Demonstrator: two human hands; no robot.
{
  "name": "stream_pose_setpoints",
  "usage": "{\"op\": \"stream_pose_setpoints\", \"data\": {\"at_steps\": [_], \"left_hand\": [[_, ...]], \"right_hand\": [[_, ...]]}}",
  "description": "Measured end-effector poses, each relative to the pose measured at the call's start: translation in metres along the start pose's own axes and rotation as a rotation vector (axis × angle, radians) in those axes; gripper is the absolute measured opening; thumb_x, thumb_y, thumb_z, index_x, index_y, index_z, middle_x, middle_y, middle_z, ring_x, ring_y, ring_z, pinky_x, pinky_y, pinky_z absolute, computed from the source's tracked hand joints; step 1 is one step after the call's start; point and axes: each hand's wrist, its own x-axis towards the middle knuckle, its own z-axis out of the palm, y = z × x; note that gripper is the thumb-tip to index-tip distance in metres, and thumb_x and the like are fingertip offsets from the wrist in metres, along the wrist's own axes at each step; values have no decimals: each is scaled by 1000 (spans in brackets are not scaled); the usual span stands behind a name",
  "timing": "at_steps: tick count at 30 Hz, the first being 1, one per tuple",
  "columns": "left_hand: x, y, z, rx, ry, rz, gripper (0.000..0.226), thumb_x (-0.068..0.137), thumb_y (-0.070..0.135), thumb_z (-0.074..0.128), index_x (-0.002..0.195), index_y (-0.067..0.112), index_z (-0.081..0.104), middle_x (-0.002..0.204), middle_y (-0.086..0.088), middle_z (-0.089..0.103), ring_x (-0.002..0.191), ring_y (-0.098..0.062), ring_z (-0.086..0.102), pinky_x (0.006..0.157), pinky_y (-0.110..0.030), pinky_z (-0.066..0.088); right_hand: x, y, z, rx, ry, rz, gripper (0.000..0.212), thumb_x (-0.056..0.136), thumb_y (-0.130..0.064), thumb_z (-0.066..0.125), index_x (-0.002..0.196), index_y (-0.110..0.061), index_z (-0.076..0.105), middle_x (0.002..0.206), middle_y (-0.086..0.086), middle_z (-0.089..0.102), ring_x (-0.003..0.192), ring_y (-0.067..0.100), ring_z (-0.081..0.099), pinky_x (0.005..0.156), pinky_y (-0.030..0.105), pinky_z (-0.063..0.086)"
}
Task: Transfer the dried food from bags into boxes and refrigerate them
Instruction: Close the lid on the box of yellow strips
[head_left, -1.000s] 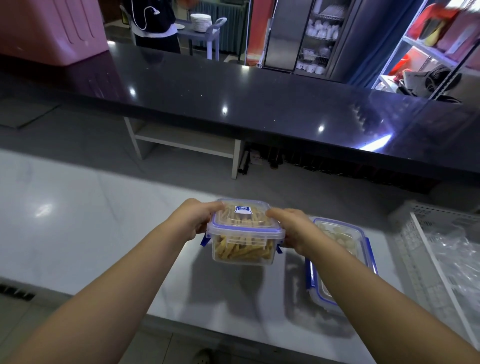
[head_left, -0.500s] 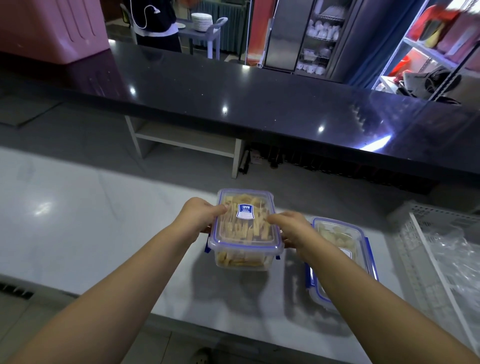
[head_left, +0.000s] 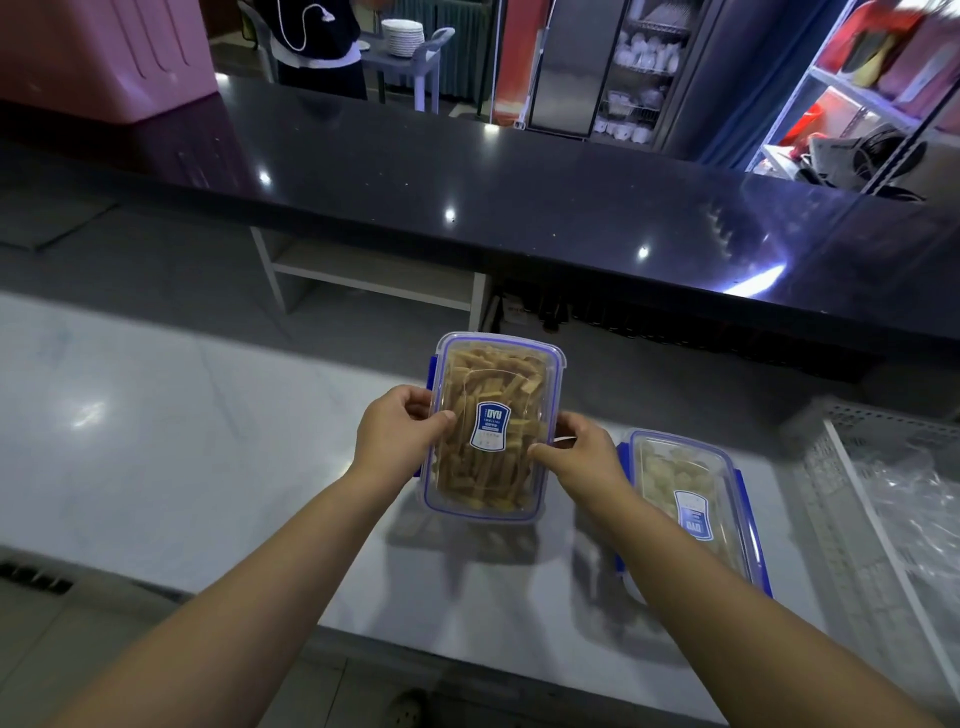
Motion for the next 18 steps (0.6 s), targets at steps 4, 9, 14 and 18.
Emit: {"op": "stream_pose_setpoints", "data": {"at_steps": [4,9,14,18], "left_hand": [[-1,-1,-3,-45,4,29,19,82,15,70,99,14,62,87,2,66,81,-13,62,72,-25,52],[4,-6,-2,-11,6,-22,16,81,19,71,95,15,63,84,4,65,78,-13,63,70,-27,53],[7,-15,-5,-28,11,-79,17,80,23,71,93,13,65,85,0,68,78,-15,65,71,-29,54],[7,-26,-3,29,-43,-153,15,83,26,68,88,12,68,83,-1,70,77,-19,67,70,-32,55]], "right_hand": [[2,-2,1,8,18,-35,36,83,-6,68,109,-26,52,93,-5,63,84,8,61,58,15,48],[5,3,7,44,1,3,34,83,-1,66,115,-11,60,91,-2,66,80,7,63,54,10,48],[6,8,12,145,-11,76,36,82,-2,67,116,-12,60,99,7,68,90,19,67,70,26,55],[2,15,17,146,-51,178,30,84,-12,68,111,-15,56,98,6,67,84,17,68,63,25,55]]}}
